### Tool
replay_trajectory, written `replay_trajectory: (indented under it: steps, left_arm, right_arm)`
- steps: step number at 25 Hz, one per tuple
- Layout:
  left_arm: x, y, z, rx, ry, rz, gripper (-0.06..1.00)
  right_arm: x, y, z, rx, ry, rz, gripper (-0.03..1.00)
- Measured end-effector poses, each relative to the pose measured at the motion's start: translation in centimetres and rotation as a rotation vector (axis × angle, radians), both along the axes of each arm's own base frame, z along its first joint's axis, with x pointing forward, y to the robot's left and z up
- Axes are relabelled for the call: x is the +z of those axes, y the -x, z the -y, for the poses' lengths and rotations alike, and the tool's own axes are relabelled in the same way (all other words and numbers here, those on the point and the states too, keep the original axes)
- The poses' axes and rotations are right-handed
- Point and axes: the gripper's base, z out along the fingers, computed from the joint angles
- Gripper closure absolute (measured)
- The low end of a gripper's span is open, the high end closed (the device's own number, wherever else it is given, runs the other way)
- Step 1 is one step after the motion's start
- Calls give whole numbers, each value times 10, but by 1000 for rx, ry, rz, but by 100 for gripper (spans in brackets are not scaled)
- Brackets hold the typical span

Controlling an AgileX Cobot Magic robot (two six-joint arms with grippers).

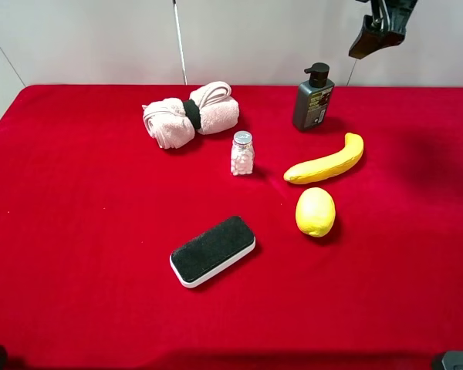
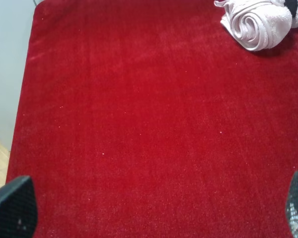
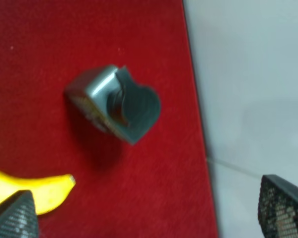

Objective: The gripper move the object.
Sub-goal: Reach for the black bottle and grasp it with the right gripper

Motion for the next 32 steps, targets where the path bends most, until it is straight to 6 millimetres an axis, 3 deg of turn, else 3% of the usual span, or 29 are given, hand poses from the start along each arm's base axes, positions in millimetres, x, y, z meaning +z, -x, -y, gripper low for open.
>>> replay_trajectory:
  steps: [13,32]
  left_arm:
    - [0,0,0,0,0,0,-5]
    - [0,0,0,0,0,0,-5]
  right_arm:
    - [-33,-31,-33,58,-6,-29,27]
    - [-87,-47,-38,77,48,-118,27]
